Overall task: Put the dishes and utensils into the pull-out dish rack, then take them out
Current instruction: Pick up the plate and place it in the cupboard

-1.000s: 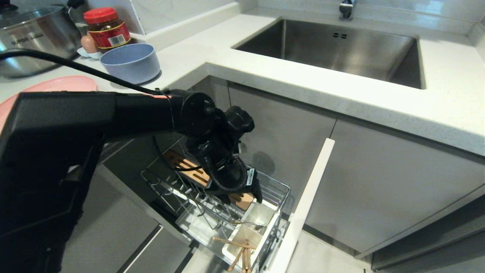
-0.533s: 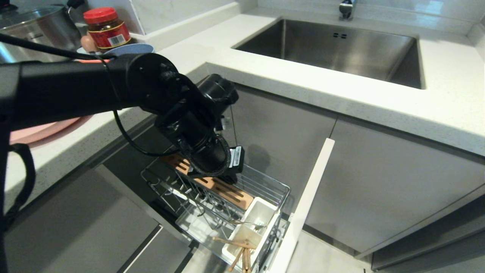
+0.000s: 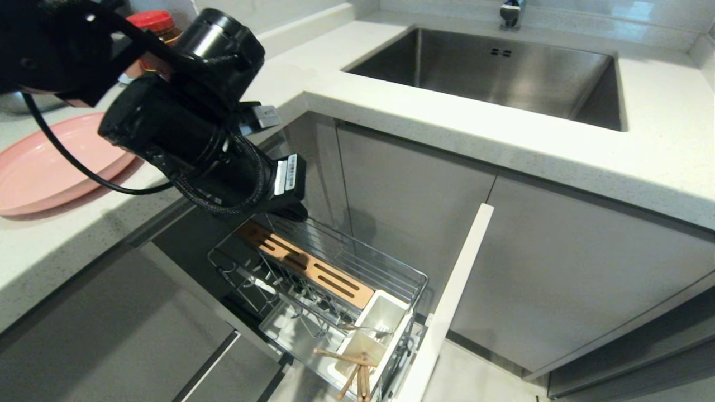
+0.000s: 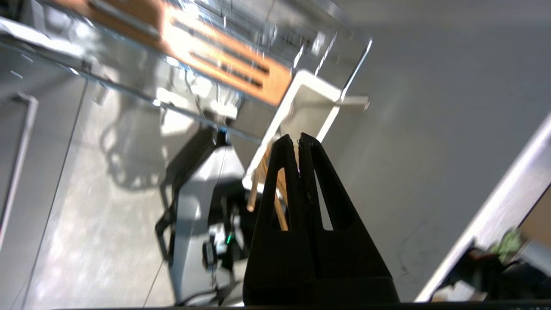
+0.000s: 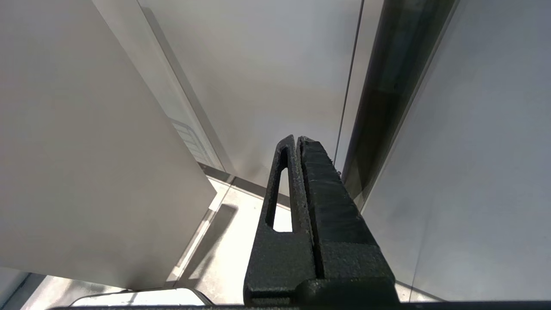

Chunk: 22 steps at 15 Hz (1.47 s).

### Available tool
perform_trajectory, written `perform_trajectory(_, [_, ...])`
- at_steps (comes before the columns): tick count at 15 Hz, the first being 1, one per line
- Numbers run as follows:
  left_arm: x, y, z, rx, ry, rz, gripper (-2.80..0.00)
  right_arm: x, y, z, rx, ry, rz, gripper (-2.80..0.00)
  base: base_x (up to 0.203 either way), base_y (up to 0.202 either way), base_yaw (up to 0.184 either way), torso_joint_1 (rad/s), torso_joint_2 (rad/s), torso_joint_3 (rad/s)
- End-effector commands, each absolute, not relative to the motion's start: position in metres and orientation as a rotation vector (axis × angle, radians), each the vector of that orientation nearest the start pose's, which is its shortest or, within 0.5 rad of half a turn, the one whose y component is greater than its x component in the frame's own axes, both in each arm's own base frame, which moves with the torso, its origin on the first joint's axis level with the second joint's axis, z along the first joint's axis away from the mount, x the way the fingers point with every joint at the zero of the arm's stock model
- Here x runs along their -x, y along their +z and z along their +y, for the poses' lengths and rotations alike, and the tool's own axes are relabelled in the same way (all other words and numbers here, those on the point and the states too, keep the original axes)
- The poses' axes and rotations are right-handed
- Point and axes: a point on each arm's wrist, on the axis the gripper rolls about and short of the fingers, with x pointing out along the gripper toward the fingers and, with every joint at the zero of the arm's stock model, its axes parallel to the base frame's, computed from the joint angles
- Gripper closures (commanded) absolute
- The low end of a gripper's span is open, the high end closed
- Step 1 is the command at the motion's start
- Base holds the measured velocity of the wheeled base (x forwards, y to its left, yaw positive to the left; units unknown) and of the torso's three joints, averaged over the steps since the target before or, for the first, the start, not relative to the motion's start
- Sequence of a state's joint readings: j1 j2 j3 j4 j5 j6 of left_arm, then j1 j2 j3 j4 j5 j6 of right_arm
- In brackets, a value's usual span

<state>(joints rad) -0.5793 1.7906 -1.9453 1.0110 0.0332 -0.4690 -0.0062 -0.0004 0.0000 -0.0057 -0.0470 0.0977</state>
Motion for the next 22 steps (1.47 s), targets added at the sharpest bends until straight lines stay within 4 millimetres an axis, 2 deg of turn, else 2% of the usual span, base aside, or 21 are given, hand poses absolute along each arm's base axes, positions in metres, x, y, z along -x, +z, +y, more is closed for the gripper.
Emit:
perform_trajectory(1, [-0.227, 0.348, -0.129, 0.237, -0.291, 0.788, 0.00, 0.023, 0.076, -0.001, -0.098, -0.053, -0.012, 0.00, 0.000, 0.000, 0.000, 0.000, 0.00, 0.000])
perform_trajectory(7, [-0.209, 0.388, -0.069, 0.287, -0.189, 0.523, 0.00, 0.023, 0.076, -0.001, -0.098, -0.053, -0.012, 0.00, 0.000, 0.000, 0.000, 0.000, 0.00, 0.000])
perform_trajectory(10, [-0.179, 0.411, -0.050, 0.324, -0.179, 0.382, 0.00, 0.023, 0.076, -0.001, -0.098, -0.053, -0.012, 0.00, 0.000, 0.000, 0.000, 0.000, 0.00, 0.000])
perform_trajectory(14, [-0.139, 0.430, -0.036, 0.356, -0.215, 0.271, 0.00, 0.023, 0.076, -0.001, -0.098, -0.053, -0.012, 0.00, 0.000, 0.000, 0.000, 0.000, 0.00, 0.000])
perform_trajectory(17, [-0.147, 0.433, -0.026, 0.369, -0.174, 0.220, 0.00, 0.023, 0.076, -0.001, -0.098, -0.053, -0.012, 0.00, 0.000, 0.000, 0.000, 0.000, 0.00, 0.000])
perform_trajectory(19, [-0.162, 0.438, -0.024, 0.264, -0.195, 0.151, 0.00, 0.023, 0.076, -0.001, -0.098, -0.053, -0.012, 0.00, 0.000, 0.000, 0.000, 0.000, 0.00, 0.000])
perform_trajectory(22, [-0.187, 0.426, -0.028, 0.184, -0.196, 0.213, 0.00, 0.023, 0.076, -0.001, -0.098, -0.053, -0.012, 0.00, 0.000, 0.000, 0.000, 0.000, 0.00, 0.000])
